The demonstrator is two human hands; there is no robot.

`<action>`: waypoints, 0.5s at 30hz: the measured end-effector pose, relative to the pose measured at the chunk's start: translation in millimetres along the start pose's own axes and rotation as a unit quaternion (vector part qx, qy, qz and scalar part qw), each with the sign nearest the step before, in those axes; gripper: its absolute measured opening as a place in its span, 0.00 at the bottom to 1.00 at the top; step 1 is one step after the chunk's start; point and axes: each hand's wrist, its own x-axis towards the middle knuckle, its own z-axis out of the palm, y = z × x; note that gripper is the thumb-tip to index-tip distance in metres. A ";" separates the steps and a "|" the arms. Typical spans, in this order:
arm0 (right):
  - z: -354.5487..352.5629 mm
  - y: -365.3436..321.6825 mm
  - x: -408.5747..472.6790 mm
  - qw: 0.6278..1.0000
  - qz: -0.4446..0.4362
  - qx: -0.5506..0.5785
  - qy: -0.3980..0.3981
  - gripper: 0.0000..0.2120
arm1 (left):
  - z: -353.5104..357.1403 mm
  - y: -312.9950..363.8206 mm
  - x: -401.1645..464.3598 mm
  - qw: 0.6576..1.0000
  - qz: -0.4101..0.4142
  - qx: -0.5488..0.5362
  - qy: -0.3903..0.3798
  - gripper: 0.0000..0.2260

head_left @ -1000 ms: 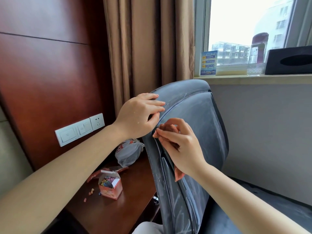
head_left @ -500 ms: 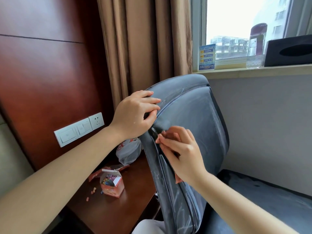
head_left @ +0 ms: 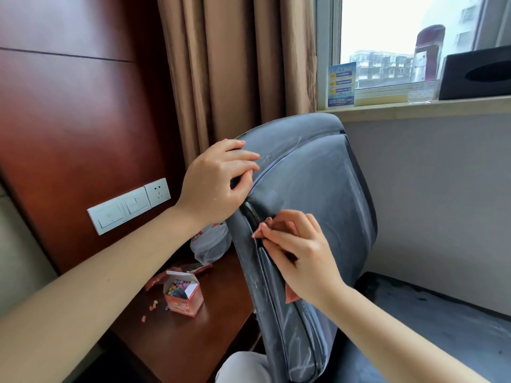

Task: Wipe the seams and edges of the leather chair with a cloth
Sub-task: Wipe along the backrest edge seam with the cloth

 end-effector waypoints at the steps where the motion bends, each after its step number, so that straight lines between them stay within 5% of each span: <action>1: -1.4 0.8 4.3 1.000 0.003 0.008 0.003 0.07 | 1.4 2.2 -0.1 1.000 -0.007 -0.023 0.019 0.11; 15: -8.7 7.7 21.9 0.998 -0.056 0.025 -0.029 0.05 | 2.3 4.0 -5.6 0.992 -0.001 -0.097 0.078 0.11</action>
